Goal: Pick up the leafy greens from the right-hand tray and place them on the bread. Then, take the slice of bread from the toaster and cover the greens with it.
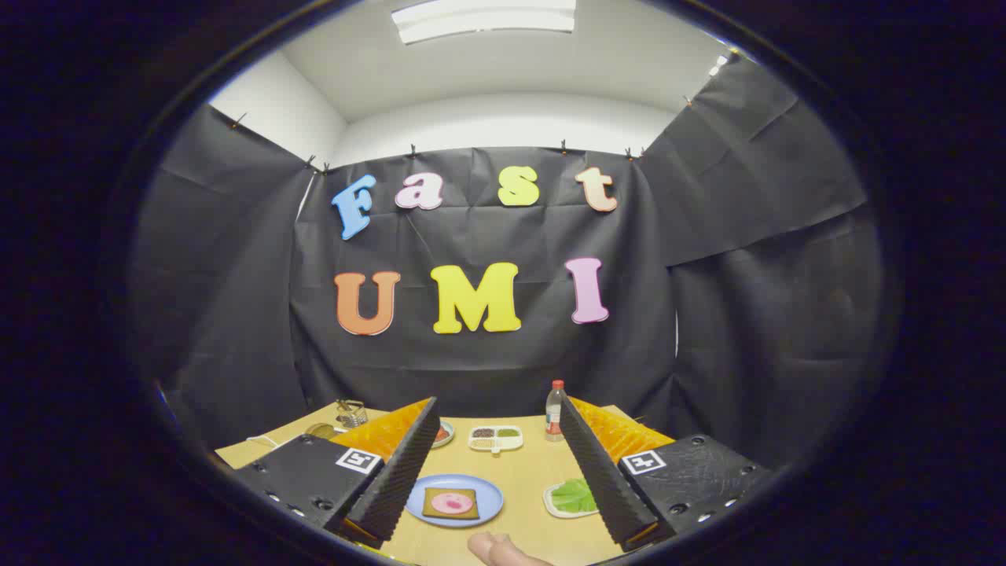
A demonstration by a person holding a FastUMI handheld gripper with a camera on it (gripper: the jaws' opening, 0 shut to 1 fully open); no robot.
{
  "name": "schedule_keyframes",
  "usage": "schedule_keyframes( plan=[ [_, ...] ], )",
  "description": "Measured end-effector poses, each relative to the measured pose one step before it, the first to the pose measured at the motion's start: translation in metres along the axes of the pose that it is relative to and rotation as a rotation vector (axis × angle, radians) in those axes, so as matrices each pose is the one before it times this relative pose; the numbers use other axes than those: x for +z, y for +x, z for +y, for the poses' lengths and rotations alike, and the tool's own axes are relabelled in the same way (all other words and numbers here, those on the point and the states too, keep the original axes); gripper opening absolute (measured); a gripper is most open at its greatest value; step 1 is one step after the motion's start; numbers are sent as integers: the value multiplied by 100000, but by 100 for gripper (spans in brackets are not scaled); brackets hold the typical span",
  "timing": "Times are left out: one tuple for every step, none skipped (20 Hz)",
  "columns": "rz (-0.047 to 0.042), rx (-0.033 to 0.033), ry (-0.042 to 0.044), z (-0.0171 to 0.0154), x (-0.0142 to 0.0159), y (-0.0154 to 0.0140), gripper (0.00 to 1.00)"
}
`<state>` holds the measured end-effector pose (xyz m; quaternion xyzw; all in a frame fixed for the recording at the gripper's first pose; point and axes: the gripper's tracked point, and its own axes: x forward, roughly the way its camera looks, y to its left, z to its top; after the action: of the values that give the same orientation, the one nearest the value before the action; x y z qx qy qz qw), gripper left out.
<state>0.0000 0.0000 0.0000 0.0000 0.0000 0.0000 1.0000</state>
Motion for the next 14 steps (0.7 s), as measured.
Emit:
schedule_keyframes(
  plan=[
    [1197, -1499, 719, -467, -221, 144, 95],
    [702, -1621, 1060, -506, -32, -32, 95],
    [-1119, -1105, -1305, -434, 333, 122, 95],
    [-1029, -823, -1026, -198, 223, 31, 95],
    [-1337, -432, -910, -193, 373, 15, 95],
    [-823, 751, -335, 222, 46, 21, 95],
    [-404, 1222, -271, 273, 65, -109, 96],
    [126, 1718, -495, 246, -235, 42, 95],
    [369, 1185, -615, 144, -65, -20, 96],
    [407, 185, -1032, -329, -223, 225, 96],
    [362, -251, -750, -365, -154, 267, 96],
    [195, -684, -59, -313, -299, 234, 96],
    [119, -290, 548, -234, 6, 140, 96],
    [96, -15, 710, -213, -190, 307, 96]
  ],
)
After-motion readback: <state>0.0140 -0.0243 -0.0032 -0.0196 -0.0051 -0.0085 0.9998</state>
